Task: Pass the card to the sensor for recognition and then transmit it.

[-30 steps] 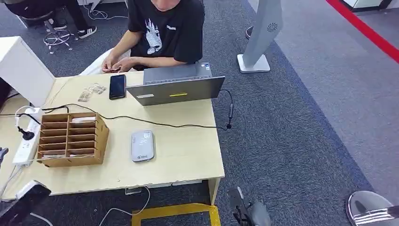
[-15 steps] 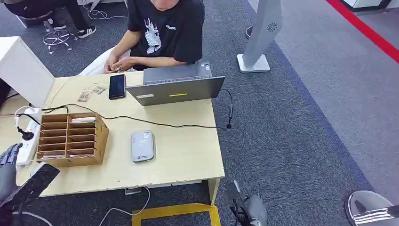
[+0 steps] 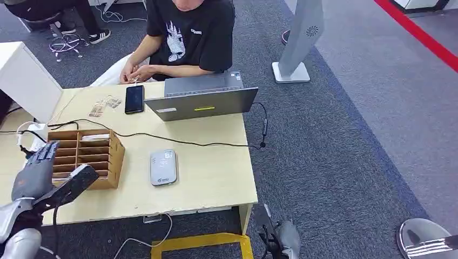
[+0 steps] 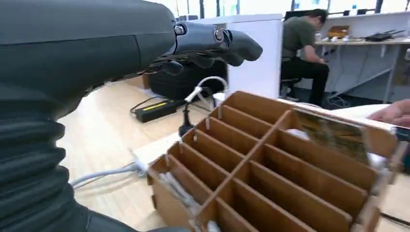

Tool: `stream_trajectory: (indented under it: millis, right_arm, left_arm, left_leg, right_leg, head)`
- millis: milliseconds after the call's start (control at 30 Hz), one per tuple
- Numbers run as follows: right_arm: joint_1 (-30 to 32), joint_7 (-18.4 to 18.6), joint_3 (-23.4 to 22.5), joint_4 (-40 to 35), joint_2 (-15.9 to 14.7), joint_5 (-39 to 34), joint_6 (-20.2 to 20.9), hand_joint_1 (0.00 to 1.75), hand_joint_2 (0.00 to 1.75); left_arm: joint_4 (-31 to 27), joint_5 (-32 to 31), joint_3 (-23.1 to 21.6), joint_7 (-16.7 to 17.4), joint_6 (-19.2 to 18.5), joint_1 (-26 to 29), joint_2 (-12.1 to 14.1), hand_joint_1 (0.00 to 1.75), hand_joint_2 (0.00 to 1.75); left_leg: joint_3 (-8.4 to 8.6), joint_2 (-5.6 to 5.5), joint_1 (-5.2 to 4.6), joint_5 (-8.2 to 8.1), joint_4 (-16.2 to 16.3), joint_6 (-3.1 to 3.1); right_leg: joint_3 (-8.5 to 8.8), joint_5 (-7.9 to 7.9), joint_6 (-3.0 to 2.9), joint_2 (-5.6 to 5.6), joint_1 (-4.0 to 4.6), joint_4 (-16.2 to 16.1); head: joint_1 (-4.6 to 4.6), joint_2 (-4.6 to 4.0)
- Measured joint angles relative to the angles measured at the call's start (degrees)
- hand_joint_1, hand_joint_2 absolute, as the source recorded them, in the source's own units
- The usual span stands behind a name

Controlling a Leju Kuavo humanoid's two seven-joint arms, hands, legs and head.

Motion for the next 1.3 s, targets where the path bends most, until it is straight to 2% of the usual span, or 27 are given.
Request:
stream_trajectory:
  millis: [200, 300, 533, 667, 767, 1000, 1167, 1300]
  right_arm:
    - [-0.58, -0.24, 0.00, 0.77, 0.35, -0.64, 0.09, 0.00, 1.75]
    - [-0.68, -0.57, -0.04, 1.09, 0.35, -0.77, 0.11, 0.00, 1.75]
    - [-0.72, -1.70, -0.09, 1.64, 0.35, -1.20, 0.46, 0.00, 1.75]
    - [-0.83, -2.44, -0.11, 1.92, 0.35, -1.66, 0.76, 0.00, 1.75]
    - [-1.20, -3.08, -0.15, 2.36, 0.35, -2.10, 0.76, 0.00, 1.75]
    - [-2.13, -3.87, -0.13, 3.61, 0.35, -2.54, 0.59, 0.00, 1.75]
    - [-2.75, -4.44, -0.04, 4.76, 0.35, -3.45, 0.11, 0.00, 1.75]
    - [-2.94, -4.90, 0.22, 5.47, 0.35, -4.31, -0.13, 0.00, 1.75]
  left_arm:
    - [0.24, 2.06, -6.44, -0.94, -4.36, -5.22, 2.08, 0.00, 1.75]
    - [-0.39, 4.79, -9.26, -1.38, -6.61, -7.34, 4.00, 0.00, 1.75]
    - [-5.05, 11.85, -14.52, -3.04, -9.75, -13.48, 7.76, 0.00, 1.75]
    - [-7.89, 16.12, -16.71, -4.41, -12.98, -15.24, 10.18, 0.00, 1.75]
    - [-9.90, 19.45, -18.63, -5.36, -14.52, -15.29, 13.05, 0.00, 1.75]
    - [-11.80, 22.08, -21.36, -6.21, -15.31, -11.72, 18.99, 0.00, 1.75]
    - [-14.27, 26.25, -22.35, -6.06, -18.41, -8.87, 25.72, 0.00, 1.75]
    - [-16.30, 28.13, -22.37, -5.31, -18.98, -6.46, 30.63, 0.00, 1.75]
  left_leg:
    - [0.00, 0.01, 0.00, 0.00, 0.00, 0.00]
    - [0.00, 0.01, 0.01, 0.00, 0.00, 0.00]
    - [-0.01, 0.04, 0.01, 0.01, 0.00, -0.02]
    - [-0.02, 0.04, 0.01, 0.01, 0.00, -0.02]
    - [-0.01, 0.09, 0.02, 0.01, 0.00, -0.02]
    - [-0.01, 0.11, 0.03, 0.01, -0.03, -0.03]
    - [-0.02, 0.15, 0.04, 0.01, -0.03, -0.03]
    - [-0.02, 0.13, 0.04, 0.01, -0.03, -0.03]
  right_leg:
    - [0.00, 0.00, -0.01, 0.01, 0.00, 0.01]
    - [-0.02, 0.00, -0.01, 0.02, 0.00, 0.01]
    - [-0.02, 0.01, -0.01, 0.04, 0.00, 0.02]
    - [-0.02, 0.01, -0.01, 0.04, 0.00, 0.02]
    - [-0.03, 0.01, -0.01, 0.11, 0.00, 0.03]
    - [-0.04, 0.00, -0.02, 0.13, 0.00, 0.03]
    - [-0.04, 0.00, -0.02, 0.16, 0.01, 0.04]
    - [-0.05, -0.01, -0.02, 0.15, 0.01, 0.04]
  head:
    - [0.00, 0.00]
    - [-0.02, 0.00]
    - [-0.02, 0.00]
    - [0.00, 0.00]
    - [-0.02, 0.00]
    - [-0.02, 0.00]
    - [-0.02, 0.00]
    - [0.00, 0.00]
